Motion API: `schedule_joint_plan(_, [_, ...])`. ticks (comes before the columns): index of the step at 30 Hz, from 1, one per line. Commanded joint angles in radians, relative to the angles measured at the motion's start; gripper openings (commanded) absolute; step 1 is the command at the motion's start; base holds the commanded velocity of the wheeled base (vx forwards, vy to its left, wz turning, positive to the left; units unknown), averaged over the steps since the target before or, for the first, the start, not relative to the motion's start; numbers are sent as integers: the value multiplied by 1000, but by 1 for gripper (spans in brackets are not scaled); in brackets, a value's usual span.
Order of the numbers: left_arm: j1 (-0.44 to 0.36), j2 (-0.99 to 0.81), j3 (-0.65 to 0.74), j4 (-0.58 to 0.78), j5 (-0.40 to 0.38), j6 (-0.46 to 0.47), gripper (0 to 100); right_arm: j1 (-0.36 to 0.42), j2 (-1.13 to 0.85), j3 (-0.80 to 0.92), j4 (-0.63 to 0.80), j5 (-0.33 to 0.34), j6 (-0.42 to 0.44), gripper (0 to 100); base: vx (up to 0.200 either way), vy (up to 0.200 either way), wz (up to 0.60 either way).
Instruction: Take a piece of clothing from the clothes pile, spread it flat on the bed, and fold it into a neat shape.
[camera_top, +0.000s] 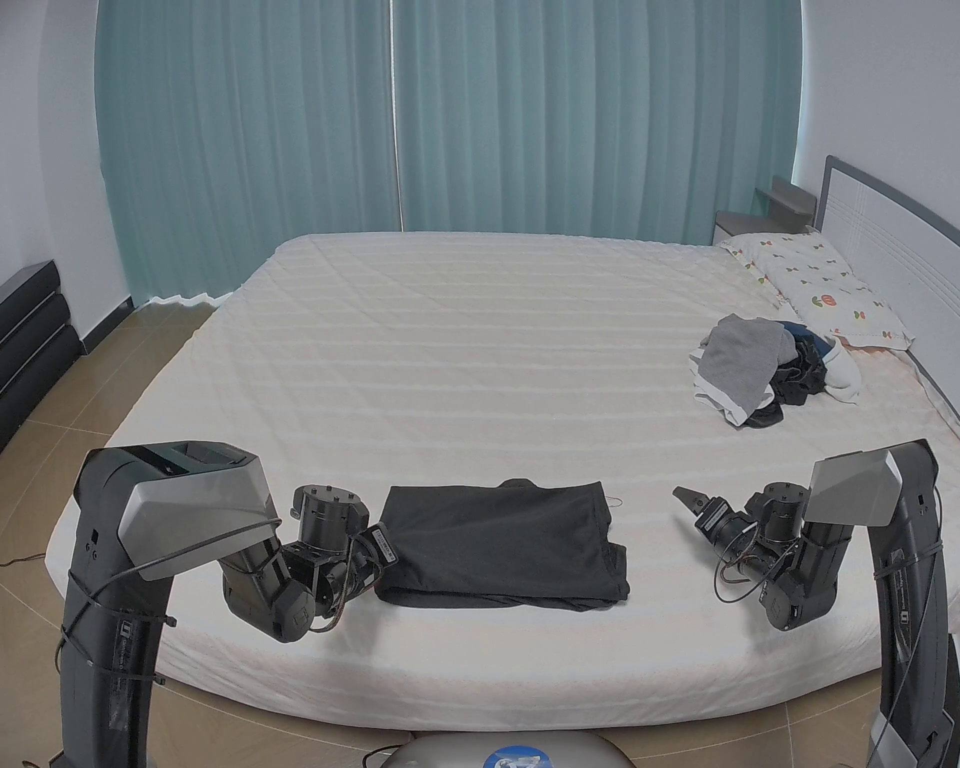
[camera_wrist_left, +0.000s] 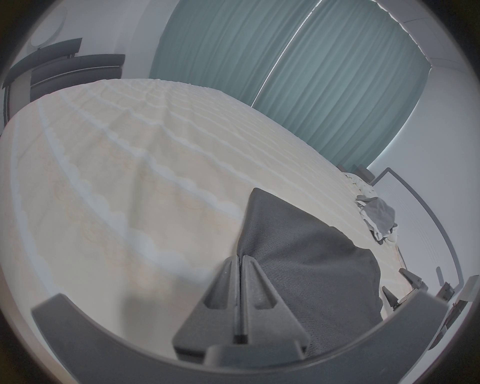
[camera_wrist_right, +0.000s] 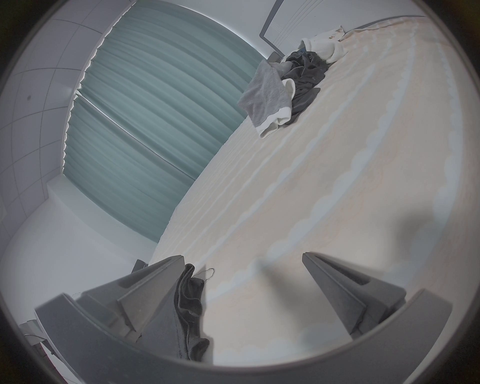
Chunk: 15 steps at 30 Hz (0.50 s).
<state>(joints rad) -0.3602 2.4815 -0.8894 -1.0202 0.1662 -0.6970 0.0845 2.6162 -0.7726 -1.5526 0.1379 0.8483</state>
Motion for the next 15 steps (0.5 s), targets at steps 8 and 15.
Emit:
schedule_joint_plan(8, [3,-1,6,-1,1,-2,0,0,-2,2,-11,0,-2,100,0,200,0])
schedule_joint_plan(15, [3,-1,6,-1,1,-2,0,0,-4,13,-12,2,-2,100,0,200,0])
